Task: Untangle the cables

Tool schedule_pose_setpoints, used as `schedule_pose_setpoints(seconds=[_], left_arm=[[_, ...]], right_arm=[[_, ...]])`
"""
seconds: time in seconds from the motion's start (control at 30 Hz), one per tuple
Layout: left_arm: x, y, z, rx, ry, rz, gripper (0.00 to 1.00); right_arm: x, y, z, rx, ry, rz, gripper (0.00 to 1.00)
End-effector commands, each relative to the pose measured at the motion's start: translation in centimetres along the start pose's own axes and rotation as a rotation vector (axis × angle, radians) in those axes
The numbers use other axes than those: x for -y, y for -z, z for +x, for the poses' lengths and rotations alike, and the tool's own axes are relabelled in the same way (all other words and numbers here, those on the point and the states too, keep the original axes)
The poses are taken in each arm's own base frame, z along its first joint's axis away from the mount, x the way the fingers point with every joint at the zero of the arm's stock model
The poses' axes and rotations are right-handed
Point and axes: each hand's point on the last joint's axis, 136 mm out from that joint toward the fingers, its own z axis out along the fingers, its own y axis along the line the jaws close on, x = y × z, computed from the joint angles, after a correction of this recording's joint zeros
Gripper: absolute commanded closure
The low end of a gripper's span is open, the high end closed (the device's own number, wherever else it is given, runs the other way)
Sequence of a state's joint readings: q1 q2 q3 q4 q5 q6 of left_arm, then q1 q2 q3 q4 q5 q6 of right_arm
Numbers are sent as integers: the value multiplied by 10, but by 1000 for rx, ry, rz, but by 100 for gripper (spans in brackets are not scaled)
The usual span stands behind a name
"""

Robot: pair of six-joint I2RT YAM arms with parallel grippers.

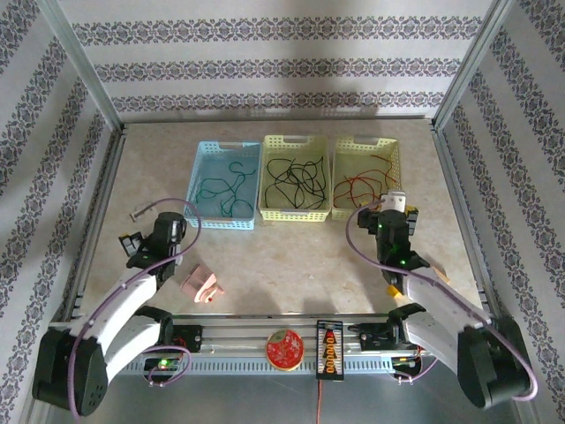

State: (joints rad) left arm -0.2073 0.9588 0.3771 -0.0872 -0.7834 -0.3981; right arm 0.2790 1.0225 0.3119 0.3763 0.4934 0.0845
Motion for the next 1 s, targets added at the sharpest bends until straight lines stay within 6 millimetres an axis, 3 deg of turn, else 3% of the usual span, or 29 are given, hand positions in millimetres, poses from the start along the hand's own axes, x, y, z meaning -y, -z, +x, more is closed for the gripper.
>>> schedule_pose_setpoints(seconds=[0.0, 0.07, 0.2, 0.33, 0.47, 0.57, 0.6, 0.63, 0.7, 0.87, 0.9, 0.97], left_arm=[[2, -11, -18, 95, 20, -57, 1], [15, -20, -17, 69, -24, -45, 1], [51, -32, -29, 111, -81, 61, 1], [82, -45, -38, 130, -129, 134, 1], [109, -50, -48, 176, -147, 229, 1], [113, -54, -52, 208, -160, 217, 1], [116, -56, -45, 217, -144, 246, 1], [115, -56, -54, 296, -125, 259, 1], [115, -58, -44, 206, -122, 296, 1], [123, -49, -39, 268, -84, 469, 1], [127, -52, -25, 234, -94, 511, 1], [126, -55, -31, 271, -82, 499, 1]], right_arm=[[23, -17, -4, 61, -15, 164, 2], [17, -27, -10, 77, 31, 182, 2], [4, -43, -19, 129, -13, 27, 2], [17, -65, 2, 145, -160, -108, 2], [2, -73, 2, 105, -133, -201, 2], [2, -73, 1, 107, -151, -228, 2], [2, -73, 1, 109, -153, -232, 2], [2, -73, 1, 110, -155, -234, 2], [2, -73, 1, 110, -155, -234, 2], [2, -73, 1, 111, -157, -239, 2], [3, -73, 1, 112, -158, -240, 2], [2, -73, 1, 111, -157, -243, 2]])
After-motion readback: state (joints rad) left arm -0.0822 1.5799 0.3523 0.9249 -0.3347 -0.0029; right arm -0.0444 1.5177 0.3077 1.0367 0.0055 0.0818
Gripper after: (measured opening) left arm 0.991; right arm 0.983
